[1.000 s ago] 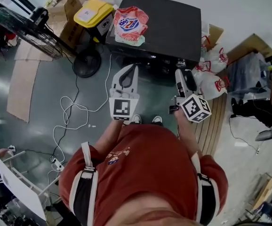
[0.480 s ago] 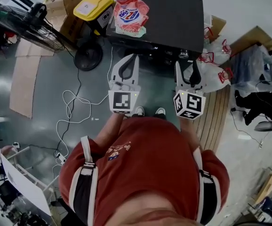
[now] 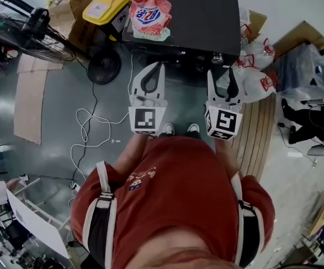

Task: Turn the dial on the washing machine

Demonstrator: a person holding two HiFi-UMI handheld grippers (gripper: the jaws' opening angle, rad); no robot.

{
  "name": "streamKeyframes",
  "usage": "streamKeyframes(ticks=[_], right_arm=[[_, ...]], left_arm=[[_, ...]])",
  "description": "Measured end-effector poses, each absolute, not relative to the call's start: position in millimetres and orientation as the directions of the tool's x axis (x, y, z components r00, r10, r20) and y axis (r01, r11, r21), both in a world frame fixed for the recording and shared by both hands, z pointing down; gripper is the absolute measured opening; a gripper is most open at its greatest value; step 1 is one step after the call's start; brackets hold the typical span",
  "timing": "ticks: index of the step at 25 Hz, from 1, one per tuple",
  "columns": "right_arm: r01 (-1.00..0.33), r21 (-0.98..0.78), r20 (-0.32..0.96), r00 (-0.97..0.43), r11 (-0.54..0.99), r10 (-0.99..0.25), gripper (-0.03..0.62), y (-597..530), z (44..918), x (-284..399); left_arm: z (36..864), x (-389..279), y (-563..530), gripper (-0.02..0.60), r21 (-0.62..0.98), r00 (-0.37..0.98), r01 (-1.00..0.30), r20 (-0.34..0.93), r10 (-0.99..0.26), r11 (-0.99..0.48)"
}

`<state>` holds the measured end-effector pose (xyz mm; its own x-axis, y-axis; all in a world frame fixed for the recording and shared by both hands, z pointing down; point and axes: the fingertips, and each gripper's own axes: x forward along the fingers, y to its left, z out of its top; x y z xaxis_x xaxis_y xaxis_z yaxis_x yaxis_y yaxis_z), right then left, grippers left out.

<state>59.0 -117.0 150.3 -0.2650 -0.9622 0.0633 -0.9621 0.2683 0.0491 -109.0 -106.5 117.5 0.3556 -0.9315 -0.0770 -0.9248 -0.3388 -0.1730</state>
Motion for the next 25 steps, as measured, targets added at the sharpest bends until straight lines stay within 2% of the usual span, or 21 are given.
streamKeyframes(ticks=[7,15,25], right_arm=[[-0.956,0.069,0.065,-0.281,0.286,-0.957,0.179,-111,151,56],[-0.951,0.067,0.066,-0.297,0.301,-0.953,0.01,-110,153,55],[-0.945,0.072,0.094,-0.311,0.318,-0.946,0.009,-117,156,54]], left_arm=[[119,-103,-106,0.009,-0.178,0.372,-0.918,-0.08,-0.925,-0.354],[123,-96,-105,0.009,-0.172,0.385,-0.914,-0.077,-0.92,-0.368],[125,-97,-109,0.009,-0.165,0.388,-0.913,-0.076,-0.919,-0.372]])
